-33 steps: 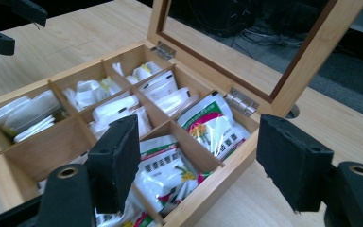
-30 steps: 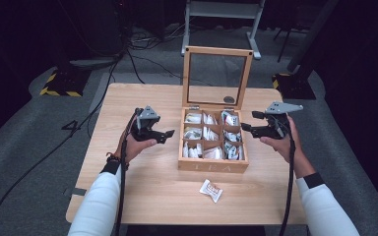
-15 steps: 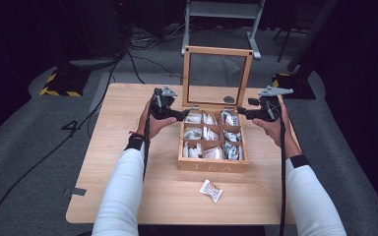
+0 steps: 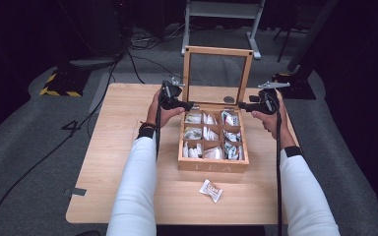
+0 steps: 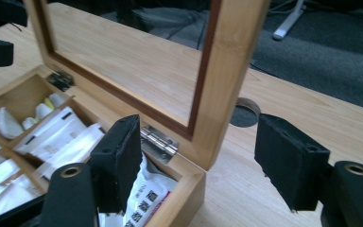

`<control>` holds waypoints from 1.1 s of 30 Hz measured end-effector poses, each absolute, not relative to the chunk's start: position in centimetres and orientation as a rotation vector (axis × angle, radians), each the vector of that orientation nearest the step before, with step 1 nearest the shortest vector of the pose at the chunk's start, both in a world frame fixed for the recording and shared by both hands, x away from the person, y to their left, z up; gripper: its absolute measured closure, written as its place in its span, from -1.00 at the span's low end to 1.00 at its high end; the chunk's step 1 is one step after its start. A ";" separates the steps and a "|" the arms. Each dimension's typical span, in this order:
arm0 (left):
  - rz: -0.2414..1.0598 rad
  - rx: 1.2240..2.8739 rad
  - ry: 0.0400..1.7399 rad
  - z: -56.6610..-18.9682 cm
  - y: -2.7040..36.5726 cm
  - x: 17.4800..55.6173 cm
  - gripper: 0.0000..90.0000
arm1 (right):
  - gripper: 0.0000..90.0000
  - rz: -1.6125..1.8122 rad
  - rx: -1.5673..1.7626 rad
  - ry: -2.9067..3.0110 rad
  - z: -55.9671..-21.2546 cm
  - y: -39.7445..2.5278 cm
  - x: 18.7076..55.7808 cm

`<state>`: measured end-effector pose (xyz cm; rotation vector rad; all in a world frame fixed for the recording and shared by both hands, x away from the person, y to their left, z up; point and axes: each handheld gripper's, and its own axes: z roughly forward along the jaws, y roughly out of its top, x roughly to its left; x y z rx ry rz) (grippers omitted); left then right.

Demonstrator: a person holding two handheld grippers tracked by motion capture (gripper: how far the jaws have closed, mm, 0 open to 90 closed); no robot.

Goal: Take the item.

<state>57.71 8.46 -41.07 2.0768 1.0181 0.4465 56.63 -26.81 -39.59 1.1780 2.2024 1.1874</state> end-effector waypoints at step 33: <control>0.311 2.077 1.054 -41.7 6.6 59.5 -0.45 | -0.17 1.250 1.272 2.213 -40.4 -25.2 59.1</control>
